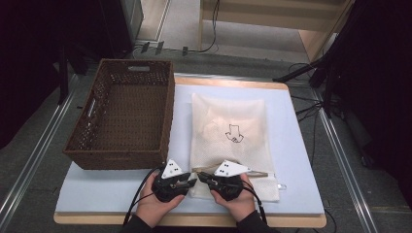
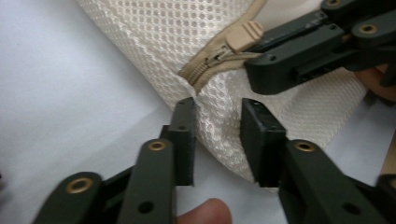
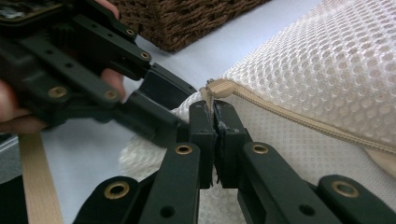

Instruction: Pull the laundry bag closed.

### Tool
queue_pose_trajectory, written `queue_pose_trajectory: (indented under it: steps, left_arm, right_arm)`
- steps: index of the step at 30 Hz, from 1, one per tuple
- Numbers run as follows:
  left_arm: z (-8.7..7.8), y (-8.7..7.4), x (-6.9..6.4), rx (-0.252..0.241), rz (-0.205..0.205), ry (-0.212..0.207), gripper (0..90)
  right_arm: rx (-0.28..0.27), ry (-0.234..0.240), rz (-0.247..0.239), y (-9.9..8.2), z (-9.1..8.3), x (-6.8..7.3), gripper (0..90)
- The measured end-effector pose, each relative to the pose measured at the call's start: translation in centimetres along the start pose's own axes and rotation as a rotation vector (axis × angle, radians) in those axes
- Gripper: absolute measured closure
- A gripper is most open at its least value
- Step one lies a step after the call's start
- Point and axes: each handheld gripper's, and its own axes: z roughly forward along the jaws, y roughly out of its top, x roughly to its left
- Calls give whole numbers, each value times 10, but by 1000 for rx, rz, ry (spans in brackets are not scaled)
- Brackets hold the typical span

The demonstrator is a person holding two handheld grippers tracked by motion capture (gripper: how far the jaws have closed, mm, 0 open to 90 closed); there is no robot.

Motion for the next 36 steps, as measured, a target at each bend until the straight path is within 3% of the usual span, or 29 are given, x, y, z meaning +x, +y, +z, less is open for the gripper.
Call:
queue_pose_trajectory:
  steps: [1, 4, 8, 13, 18, 20, 25, 28, 31, 36]
  left_arm:
    - [-1, 0, 1, -7, -3, 4, 799]
    - [-3, 0, 2, -23, -3, -7, 826]
    - [-4, 0, -1, -31, 29, 17, 839]
    - [-4, 0, -2, -36, 46, 22, 843]
    - [-5, -1, -5, -53, 66, 42, 844]
    - [-6, -1, -5, -57, 71, 47, 844]
    - [-6, -1, -8, -62, 103, 72, 843]
    - [-4, -1, -13, -51, 159, 113, 844]
    - [-2, -2, -18, -52, 203, 148, 843]
    - [-4, -2, -16, -47, 190, 141, 838]
  right_arm:
    - [-2, 13, 7, 1, -1, -1, 839]
    - [-5, 21, 16, 3, -4, -2, 776]
    - [-27, 40, 43, 8, -9, -2, 691]
    - [-54, 46, 112, 12, -13, -8, 670]
    - [-47, 23, 142, 13, -13, -10, 640]
    - [-47, 20, 183, 13, -13, -14, 640]
    - [-38, 83, 246, 13, -10, -17, 676]
    - [-40, 136, 272, 14, -7, -16, 732]
    - [-30, 144, 303, 15, -6, -16, 763]
    - [-14, 140, 340, 13, -3, -18, 868]
